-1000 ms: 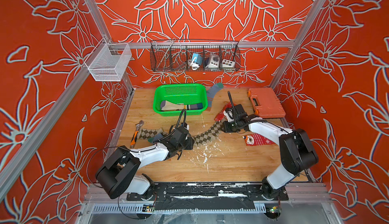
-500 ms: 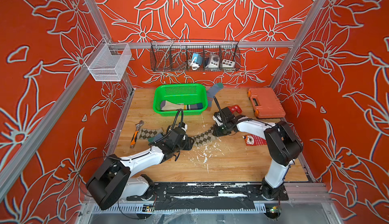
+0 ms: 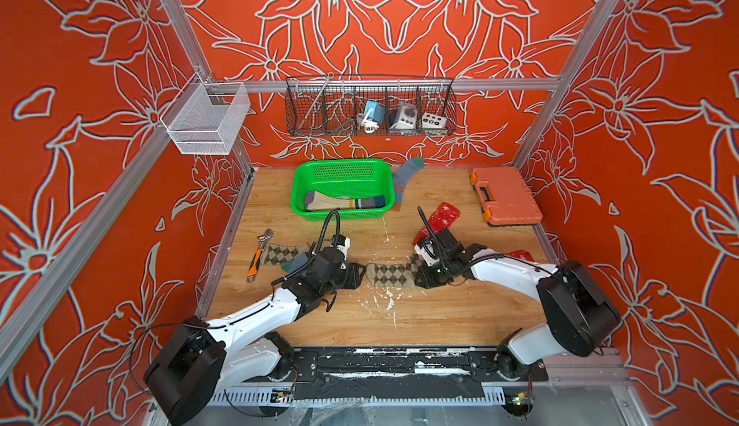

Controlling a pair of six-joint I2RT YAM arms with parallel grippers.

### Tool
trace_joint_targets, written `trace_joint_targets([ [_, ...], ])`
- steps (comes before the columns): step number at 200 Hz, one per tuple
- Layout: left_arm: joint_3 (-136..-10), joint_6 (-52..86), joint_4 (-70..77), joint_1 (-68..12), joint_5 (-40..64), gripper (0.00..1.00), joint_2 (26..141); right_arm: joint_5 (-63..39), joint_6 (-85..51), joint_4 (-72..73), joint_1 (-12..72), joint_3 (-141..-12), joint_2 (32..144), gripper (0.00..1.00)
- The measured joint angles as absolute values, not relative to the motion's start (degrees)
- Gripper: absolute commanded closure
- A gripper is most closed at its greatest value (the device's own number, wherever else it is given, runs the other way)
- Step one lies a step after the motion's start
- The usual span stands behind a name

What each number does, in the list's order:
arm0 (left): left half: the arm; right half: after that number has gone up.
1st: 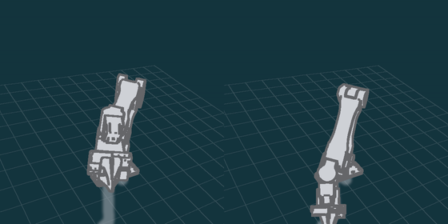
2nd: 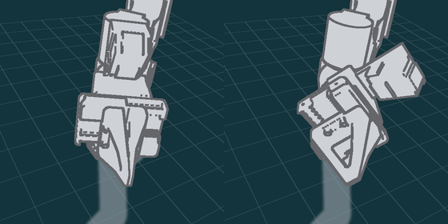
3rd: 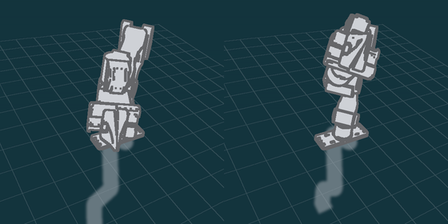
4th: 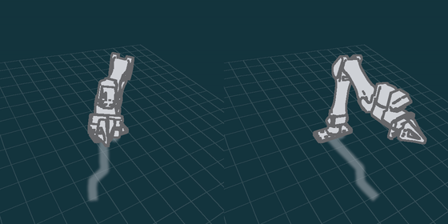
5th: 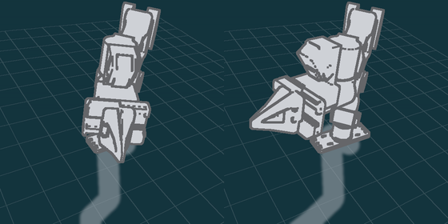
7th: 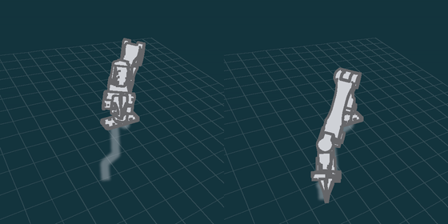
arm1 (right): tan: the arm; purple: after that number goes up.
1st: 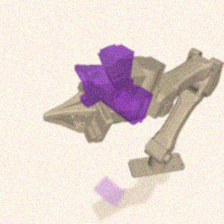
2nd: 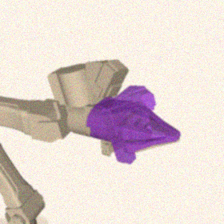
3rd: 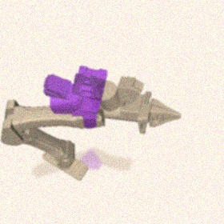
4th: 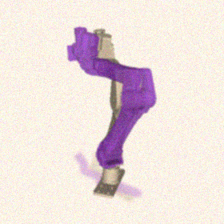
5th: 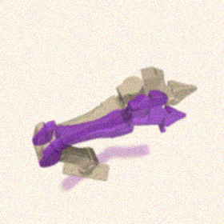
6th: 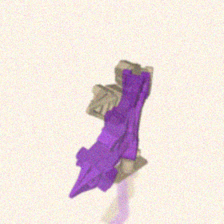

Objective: Place the socks together as a pair
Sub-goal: Adjust the sock at the center of the board, then flatten out the sock at the center of the board, then move the sock to the center of the board.

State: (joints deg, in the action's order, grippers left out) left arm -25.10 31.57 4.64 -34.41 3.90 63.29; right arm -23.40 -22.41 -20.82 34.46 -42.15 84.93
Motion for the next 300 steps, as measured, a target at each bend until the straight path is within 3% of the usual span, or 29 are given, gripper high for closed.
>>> trace_joint_targets([
  [33,-24.9,32.1,5.7,-34.5,6.1,0.46,66.3,-25.8,-22.6,-21.1,32.5,-42.1,81.0,0.68],
  [64,-25.1,32.2,6.9,-34.8,7.1,0.45,71.6,-25.4,-22.6,-21.2,23.0,-44.6,79.8,0.67],
  [102,-28.5,31.8,7.0,-34.9,7.8,0.5,78.2,-20.5,-22.0,-21.4,16.3,-54.2,85.4,0.65],
  [138,-30.5,30.8,6.9,-34.9,7.8,0.6,81.5,-18.9,-21.9,-19.5,15.4,-59.9,95.7,0.62],
  [165,-31.7,29.7,6.1,-34.9,7.8,0.79,83.4,-17.3,-21.9,-19.3,15.4,-60.2,100.5,0.62],
  [203,-33.8,28.6,4.5,-34.9,6.7,1.0,84.6,-15.4,-21.6,-19.4,15.0,-63.7,104.4,0.74],
  [249,-34.4,27.6,0.9,-34.8,2.2,1.0,82.6,-14.4,-21.0,-19.3,12.6,-70.0,108.9,0.85],
  [300,-34.4,26.7,-0.9,-33.3,-0.6,1.0,81.0,-12.1,-19.7,-21.1,7.7,-73.6,110.8,0.86],
])
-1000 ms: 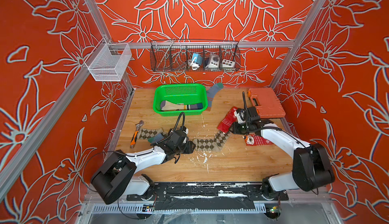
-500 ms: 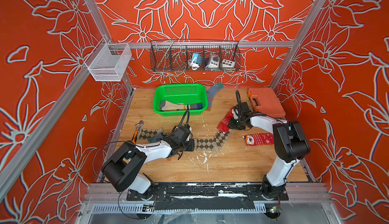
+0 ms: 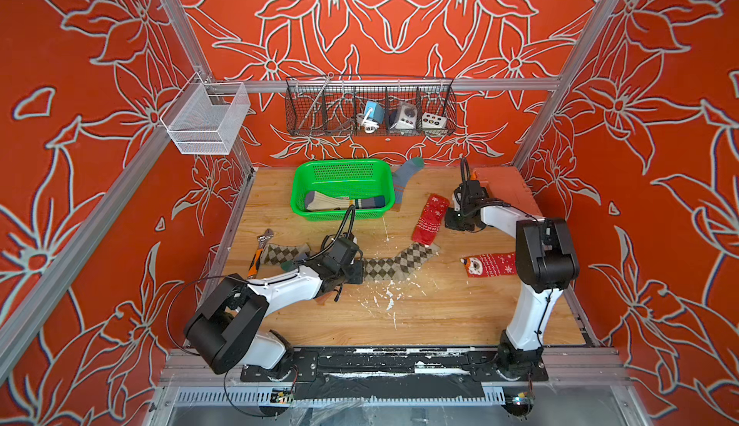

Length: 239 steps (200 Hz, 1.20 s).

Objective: Place the socks together as a pair
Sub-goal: Move the sock to the center of the board.

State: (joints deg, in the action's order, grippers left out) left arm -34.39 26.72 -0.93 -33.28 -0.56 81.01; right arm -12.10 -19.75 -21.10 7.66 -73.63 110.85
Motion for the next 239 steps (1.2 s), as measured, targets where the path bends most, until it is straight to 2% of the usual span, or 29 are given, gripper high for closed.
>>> trace_joint_targets([
  [19,-34.4,26.5,-0.9,-33.3,-1.0,0.99,80.9,-11.8,-18.9,-21.8,6.6,-73.4,110.1,0.79],
  [45,-34.4,26.3,-0.9,-33.3,-1.3,0.76,80.9,-15.1,-18.2,-22.0,8.0,-69.0,104.8,0.7],
  [59,-34.4,26.2,-0.9,-33.3,-1.4,0.69,80.9,-17.4,-18.0,-21.8,9.8,-65.6,101.2,0.68],
  [87,-34.4,25.6,-1.0,-33.3,-1.4,0.64,80.9,-21.3,-17.8,-20.4,12.2,-59.3,98.0,0.66],
  [121,-34.4,25.6,-1.0,-33.3,-1.3,0.63,80.9,-23.1,-18.0,-19.9,12.3,-57.9,99.9,0.66],
  [155,-34.5,25.5,-0.9,-33.2,-0.9,0.67,81.4,-23.3,-18.4,-18.6,13.2,-57.9,100.5,0.77],
  [202,-36.1,25.3,-0.8,-33.0,-0.3,1.0,83.2,-26.0,-19.4,-17.0,14.3,-56.9,100.9,0.95],
  [212,-36.4,24.9,-0.8,-33.0,-0.3,1.0,83.2,-26.8,-19.9,-16.5,14.3,-55.9,100.7,1.0],
  [239,-36.4,25.2,-0.8,-33.0,-0.3,1.0,82.0,-28.1,-20.0,-17.2,14.3,-52.8,98.2,1.0],
])
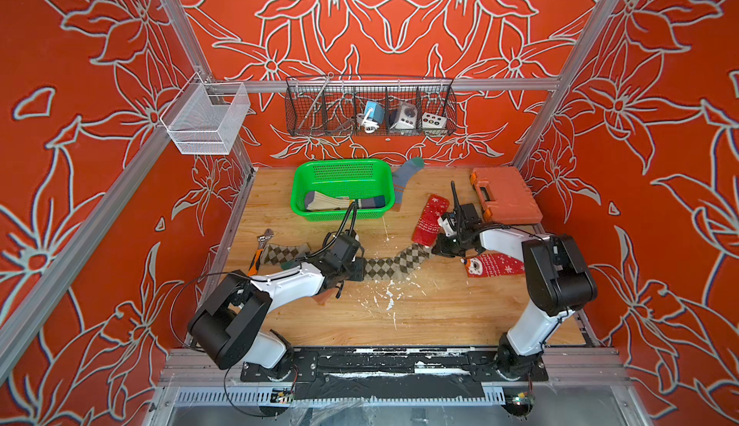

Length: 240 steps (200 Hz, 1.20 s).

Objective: Place the socks together as a pair
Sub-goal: Move the sock to the center of the board.

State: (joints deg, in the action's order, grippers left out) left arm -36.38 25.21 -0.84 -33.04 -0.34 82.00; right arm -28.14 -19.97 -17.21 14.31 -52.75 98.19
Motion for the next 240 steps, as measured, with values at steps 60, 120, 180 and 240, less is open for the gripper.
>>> trace_joint_targets([
  [60,-35.9,26.2,-1.4,-33.1,0.5,1.0,70.8,-31.0,-20.1,-21.4,14.3,-46.8,77.1,1.0],
  [120,-32.9,27.6,-1.0,-33.5,2.6,1.0,66.6,-31.4,-21.7,-24.3,14.3,-38.0,63.2,1.0],
  [180,-29.6,28.6,-0.9,-35.0,2.8,0.61,71.5,-31.4,-23.4,-21.8,14.3,-31.2,64.9,0.6],
  [240,-34.2,28.8,-5.5,-35.2,-9.5,0.24,69.6,-26.6,-24.4,-22.2,14.3,-31.9,57.5,0.39],
])
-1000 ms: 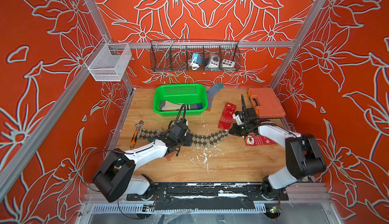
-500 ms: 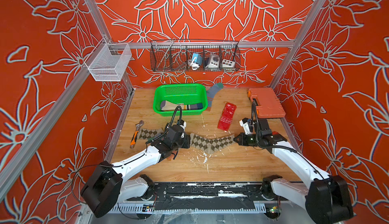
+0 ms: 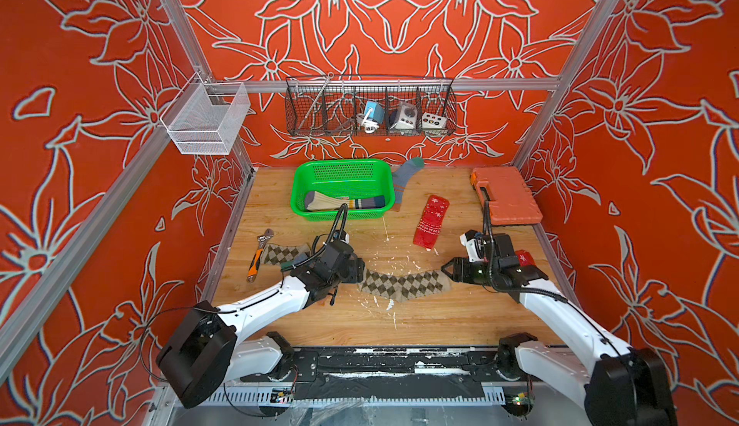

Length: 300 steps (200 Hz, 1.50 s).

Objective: Place the socks together as a pair
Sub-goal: Move the sock to the center of the board, then pick up the sock.

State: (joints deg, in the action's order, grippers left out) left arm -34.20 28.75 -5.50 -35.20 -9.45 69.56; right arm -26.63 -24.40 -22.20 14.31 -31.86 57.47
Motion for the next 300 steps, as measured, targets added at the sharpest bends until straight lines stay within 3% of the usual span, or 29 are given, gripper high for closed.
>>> trace_joint_targets([
  [37,-36.2,28.8,-6.1,-34.0,-14.2,0.25,73.5,-28.6,-23.8,-22.2,14.7,-34.0,58.3,0.43],
  [102,-39.5,28.1,-10.0,-32.3,-15.0,0.48,86.9,-31.6,-23.0,-22.5,15.2,-34.0,56.5,0.56],
  [115,-40.9,27.5,-10.0,-31.6,-14.5,0.57,88.1,-31.9,-23.0,-22.6,15.2,-34.0,55.8,0.6],
  [138,-42.6,27.2,-9.9,-30.7,-14.0,0.88,90.3,-32.1,-22.7,-23.0,15.2,-34.0,54.2,0.68],
  [151,-43.1,27.2,-10.0,-30.5,-13.6,1.0,90.6,-32.1,-22.6,-23.4,15.2,-34.0,53.5,0.71],
  [180,-43.1,26.9,-12.1,-31.6,-12.8,1.0,87.8,-32.2,-22.3,-24.3,15.2,-34.0,53.0,0.75],
  [243,-52.2,26.6,-17.8,-33.4,-12.3,1.0,68.1,-33.1,-22.0,-25.2,15.2,-34.7,53.0,0.82],
  [300,-56.6,25.1,-19.6,-32.5,-9.8,1.0,67.4,-33.6,-22.0,-26.4,15.2,-36.8,52.8,0.86],
])
